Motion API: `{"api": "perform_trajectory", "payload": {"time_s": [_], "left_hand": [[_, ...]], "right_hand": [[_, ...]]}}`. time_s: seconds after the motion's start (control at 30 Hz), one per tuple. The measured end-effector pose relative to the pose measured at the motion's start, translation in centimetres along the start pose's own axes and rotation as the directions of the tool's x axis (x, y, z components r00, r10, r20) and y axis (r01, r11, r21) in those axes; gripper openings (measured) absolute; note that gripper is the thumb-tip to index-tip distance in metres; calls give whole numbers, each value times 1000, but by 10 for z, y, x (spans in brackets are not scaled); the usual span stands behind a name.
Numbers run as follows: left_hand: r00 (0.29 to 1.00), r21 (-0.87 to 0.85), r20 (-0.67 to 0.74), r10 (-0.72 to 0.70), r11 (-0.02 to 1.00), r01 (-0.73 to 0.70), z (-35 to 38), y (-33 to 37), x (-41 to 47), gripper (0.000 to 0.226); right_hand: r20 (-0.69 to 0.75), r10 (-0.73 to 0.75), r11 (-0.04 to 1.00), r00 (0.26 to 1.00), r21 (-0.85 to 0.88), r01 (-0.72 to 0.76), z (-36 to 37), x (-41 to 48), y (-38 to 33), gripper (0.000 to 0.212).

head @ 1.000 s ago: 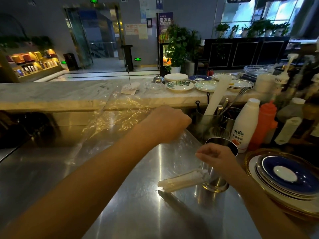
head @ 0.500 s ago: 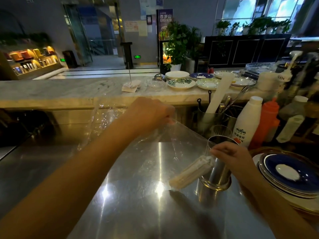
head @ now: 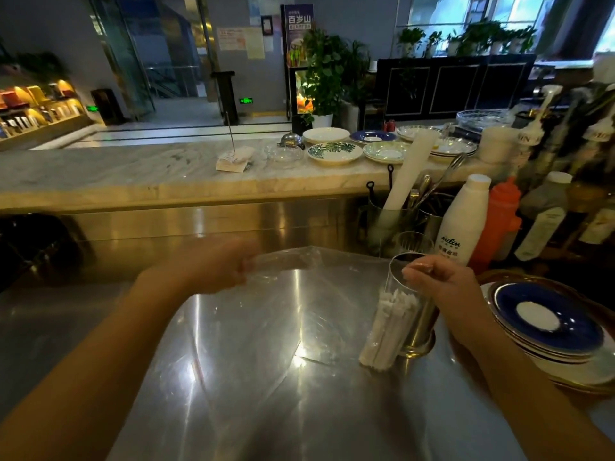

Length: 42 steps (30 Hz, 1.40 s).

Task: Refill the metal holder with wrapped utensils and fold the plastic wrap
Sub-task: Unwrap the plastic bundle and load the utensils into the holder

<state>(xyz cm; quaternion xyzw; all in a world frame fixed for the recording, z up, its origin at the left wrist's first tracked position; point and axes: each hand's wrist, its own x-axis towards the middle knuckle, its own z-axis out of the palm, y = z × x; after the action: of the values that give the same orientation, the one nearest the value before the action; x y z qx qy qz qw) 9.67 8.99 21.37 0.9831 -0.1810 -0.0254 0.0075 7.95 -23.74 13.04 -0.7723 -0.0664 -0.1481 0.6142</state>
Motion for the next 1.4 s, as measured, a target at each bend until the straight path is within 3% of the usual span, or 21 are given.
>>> {"api": "perform_trajectory", "payload": {"time_s": [0.13, 0.33, 0.6, 0.77, 0.93, 1.13, 1.3, 1.4], "left_hand": [[987, 26, -147, -70, 997, 75, 4, -15, -3, 11], [934, 65, -355, -39, 996, 66, 11, -19, 0, 5], [932, 28, -357, -61, 997, 75, 22, -23, 6, 4], [927, 4, -375, -26, 1000, 30, 26, -25, 8, 7], [917, -19, -398, -35, 999, 30, 28, -27, 10, 5], [919, -39, -391, -43, 999, 30, 33, -32, 12, 6], [922, -26, -387, -31, 999, 22, 43, -28, 13, 11], [918, -29, -391, -70, 998, 64, 47, -29, 12, 12]], "right_hand": [[-37, 86, 987, 996, 142, -80, -7, 1, 5, 12], [-89, 86, 989, 992, 127, -74, -7, -2, 1, 4], [-156, -96, 988, 983, 107, 113, -9, 4, -31, 9], [-70, -108, 994, 992, 1, 108, -8, 8, -28, 1], [-252, -150, 988, 956, 4, 155, -5, 9, -24, 13], [-216, -118, 992, 969, 11, 124, 1, 10, -22, 14], [57, -125, 956, 991, -261, 136, 17, 11, -20, 16], [-25, -166, 969, 986, -189, 159, 23, 14, -19, 16]]}}
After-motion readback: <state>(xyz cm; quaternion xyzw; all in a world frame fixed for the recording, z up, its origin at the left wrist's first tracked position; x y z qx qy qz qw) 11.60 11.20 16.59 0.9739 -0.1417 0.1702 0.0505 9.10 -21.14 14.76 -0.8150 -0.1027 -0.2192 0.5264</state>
